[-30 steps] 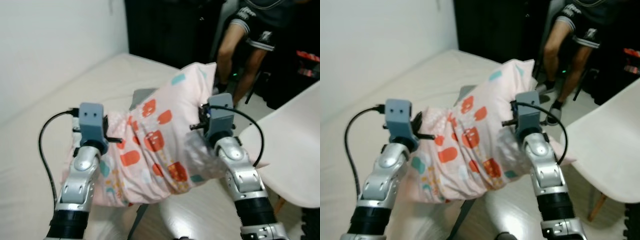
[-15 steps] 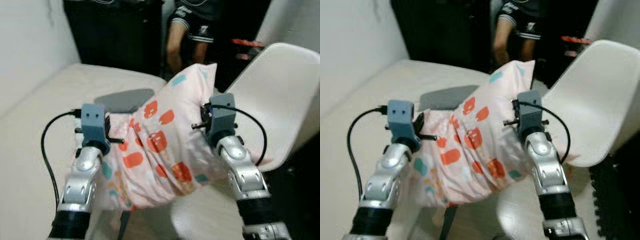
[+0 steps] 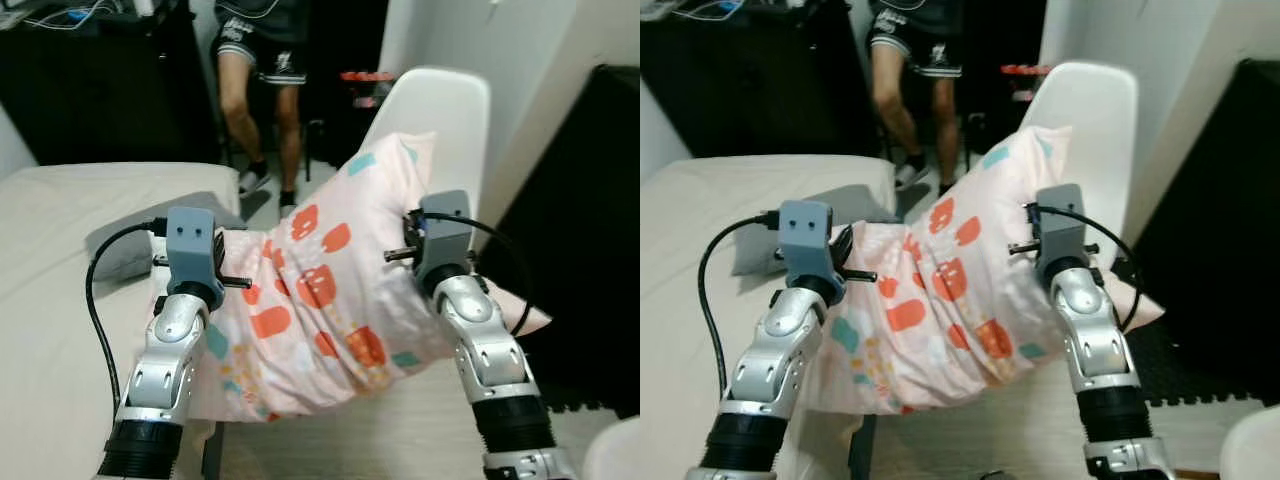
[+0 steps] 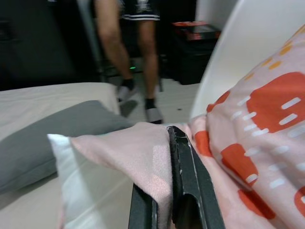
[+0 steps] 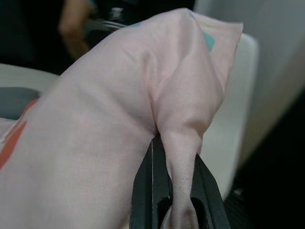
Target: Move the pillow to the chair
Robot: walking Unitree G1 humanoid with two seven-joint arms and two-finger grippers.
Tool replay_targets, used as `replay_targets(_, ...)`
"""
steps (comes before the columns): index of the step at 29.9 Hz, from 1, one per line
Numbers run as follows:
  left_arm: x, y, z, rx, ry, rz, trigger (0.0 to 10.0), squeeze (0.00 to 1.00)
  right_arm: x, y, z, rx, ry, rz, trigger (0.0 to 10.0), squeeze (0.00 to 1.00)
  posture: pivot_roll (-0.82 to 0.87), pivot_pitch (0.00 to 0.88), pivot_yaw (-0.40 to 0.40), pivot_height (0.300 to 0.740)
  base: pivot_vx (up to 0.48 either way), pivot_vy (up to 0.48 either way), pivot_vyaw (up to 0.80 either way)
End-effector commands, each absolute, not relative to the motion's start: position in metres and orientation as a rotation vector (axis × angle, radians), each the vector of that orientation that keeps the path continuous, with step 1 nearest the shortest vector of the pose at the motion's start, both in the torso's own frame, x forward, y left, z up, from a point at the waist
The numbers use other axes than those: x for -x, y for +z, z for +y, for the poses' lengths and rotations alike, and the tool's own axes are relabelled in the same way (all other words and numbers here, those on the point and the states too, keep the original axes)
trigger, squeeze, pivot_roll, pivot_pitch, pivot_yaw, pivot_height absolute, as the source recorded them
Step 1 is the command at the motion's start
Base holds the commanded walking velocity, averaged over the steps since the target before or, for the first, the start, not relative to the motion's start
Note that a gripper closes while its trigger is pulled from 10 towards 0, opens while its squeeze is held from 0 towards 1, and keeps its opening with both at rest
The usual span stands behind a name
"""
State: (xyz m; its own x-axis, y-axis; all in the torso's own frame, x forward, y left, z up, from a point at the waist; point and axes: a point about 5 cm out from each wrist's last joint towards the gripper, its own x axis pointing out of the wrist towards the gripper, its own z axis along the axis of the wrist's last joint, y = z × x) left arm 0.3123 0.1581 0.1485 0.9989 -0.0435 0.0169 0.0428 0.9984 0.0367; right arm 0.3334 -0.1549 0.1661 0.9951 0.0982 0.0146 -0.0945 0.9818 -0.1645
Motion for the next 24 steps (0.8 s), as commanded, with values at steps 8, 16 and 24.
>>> replay_targets(8,-0.3129,0.1535,0.1559,-0.057,-0.058,-0.042,10.0,0.0,-0.3326,0.1689,-0.1473,0.16,0.114,-0.041,10.0,0.0,0.0,0.058,0.017,0.74,0.0,0.0,-0.8)
replay_targets(16,-0.3135,0.1544,0.1572,-0.061,-0.058,-0.042,10.0,0.0,-0.3323,0.1689,-0.1472,0.156,0.113,-0.04,10.0,0.0,0.0,0.063,0.019,0.74,0.0,0.0,-0.8)
replay_targets(24,-0.313,0.1538,0.1578,-0.064,-0.058,-0.037,10.0,0.0,-0.3325,0.169,-0.1479,0.152,0.108,-0.036,10.0,0.0,0.0,0.072,0.019,0.74,0.0,0.0,-0.8)
